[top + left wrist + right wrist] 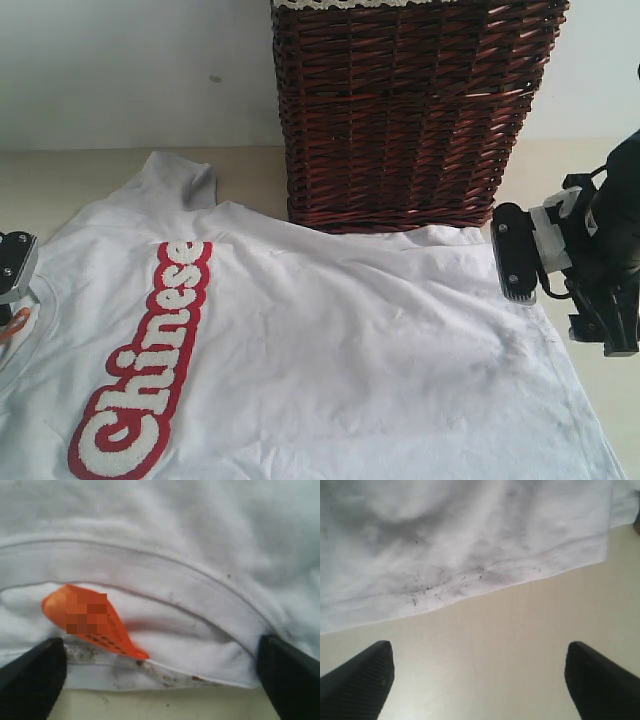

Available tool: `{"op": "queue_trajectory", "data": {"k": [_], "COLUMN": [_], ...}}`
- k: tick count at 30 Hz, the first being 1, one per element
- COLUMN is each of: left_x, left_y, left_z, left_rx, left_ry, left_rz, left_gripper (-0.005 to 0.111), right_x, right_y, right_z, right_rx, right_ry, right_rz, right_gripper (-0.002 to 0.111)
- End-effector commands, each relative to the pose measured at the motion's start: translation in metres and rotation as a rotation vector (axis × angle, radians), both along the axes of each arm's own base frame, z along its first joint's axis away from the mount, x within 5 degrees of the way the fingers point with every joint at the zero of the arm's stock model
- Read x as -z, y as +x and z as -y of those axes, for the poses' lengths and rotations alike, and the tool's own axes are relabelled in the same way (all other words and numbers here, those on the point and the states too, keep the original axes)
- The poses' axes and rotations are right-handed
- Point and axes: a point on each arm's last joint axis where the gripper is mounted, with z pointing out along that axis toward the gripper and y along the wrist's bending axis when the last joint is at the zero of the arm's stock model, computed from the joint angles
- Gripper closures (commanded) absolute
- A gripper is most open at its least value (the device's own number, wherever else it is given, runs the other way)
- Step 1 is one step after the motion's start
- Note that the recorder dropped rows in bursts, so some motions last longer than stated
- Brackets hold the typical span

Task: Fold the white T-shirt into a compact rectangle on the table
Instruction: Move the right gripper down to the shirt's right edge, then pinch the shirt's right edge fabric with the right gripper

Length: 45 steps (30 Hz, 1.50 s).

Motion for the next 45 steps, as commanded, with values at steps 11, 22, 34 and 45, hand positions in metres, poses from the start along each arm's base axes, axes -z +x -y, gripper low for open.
{"op": "queue_trajectory", "data": {"k": [11,22,34,45], "left_x": [0.013,0.013,0.013,0.013], "left_y": [0.004,0.004,0.004,0.004], "left_z": [-0.001,-0.001,-0.001,-0.001], "left_rx": [-0.008,-0.008,-0.008,-0.008], "left_ry": [0.011,0.011,0.011,0.011], "left_rz": [0.038,0.038,0.038,0.038], "left_gripper": [0.003,0.003,0.003,0.003], "right_x": [0.042,0.036,0.046,0.045], "right_y": [-0.002,0.015,0.022,0.028], "right_z": [-0.004,-0.005,-0.004,-0.003], "right_rx": [-0.142,-0.135,-0.182,-0.124], "right_ry": [-0.016,0.041,0.082,0.069], "right_rz": [-0.223,-0.172,-0.29,-0.332], "right_gripper": [0.02,0.02,0.02,0.02]}}
